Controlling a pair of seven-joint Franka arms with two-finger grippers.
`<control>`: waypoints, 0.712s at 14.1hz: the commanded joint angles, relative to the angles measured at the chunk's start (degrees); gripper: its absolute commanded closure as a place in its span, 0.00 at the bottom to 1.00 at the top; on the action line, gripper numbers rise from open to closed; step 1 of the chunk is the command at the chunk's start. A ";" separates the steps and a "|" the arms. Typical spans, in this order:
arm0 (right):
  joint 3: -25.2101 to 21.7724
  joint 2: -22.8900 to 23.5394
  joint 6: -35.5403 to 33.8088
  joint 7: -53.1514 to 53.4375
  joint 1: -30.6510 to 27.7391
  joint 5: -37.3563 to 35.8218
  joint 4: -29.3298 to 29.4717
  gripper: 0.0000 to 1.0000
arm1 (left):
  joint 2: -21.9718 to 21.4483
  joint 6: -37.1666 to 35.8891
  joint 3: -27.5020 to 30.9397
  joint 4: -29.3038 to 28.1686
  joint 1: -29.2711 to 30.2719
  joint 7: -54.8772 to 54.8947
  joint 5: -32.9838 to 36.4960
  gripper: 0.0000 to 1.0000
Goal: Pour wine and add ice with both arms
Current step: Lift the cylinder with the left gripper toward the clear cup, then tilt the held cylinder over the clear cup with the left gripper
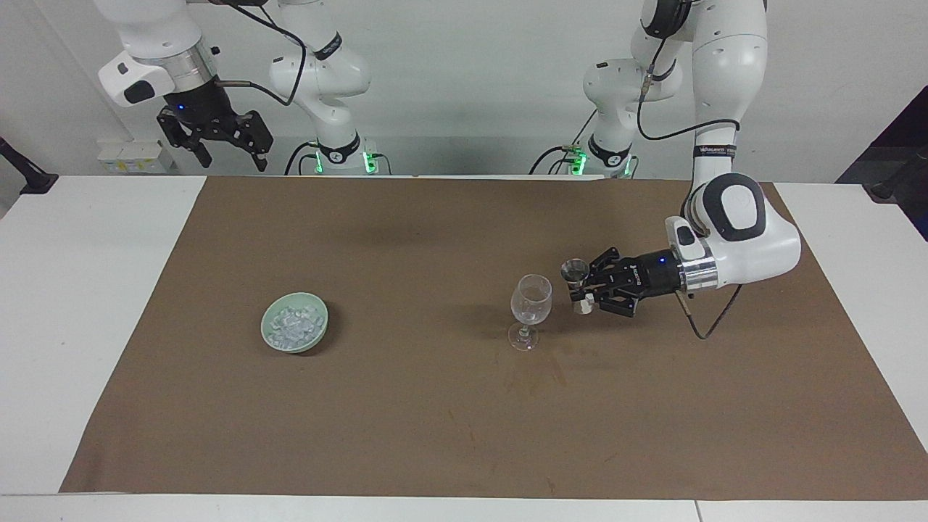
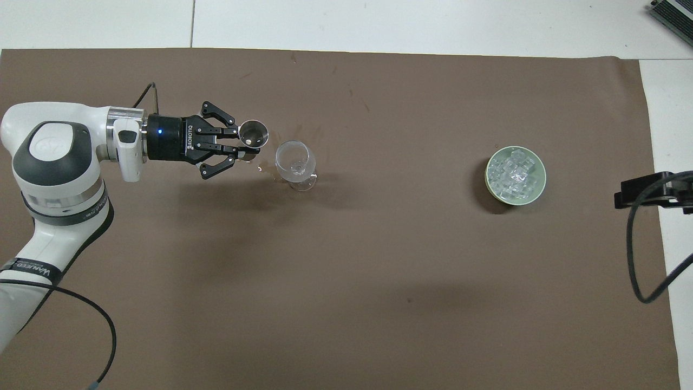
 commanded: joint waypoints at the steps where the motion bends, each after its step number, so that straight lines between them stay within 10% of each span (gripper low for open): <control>1: -0.09 -0.87 0.00 -1.10 -0.53 1.50 -0.72 0.00 | -2.41 1.36 1.53 -1.92 -1.26 -0.89 2.14 1.00; 10: -0.09 -0.87 0.00 -1.10 -0.53 1.50 -0.72 0.00 | -4.96 4.78 1.97 -2.01 -3.18 -9.41 8.20 1.00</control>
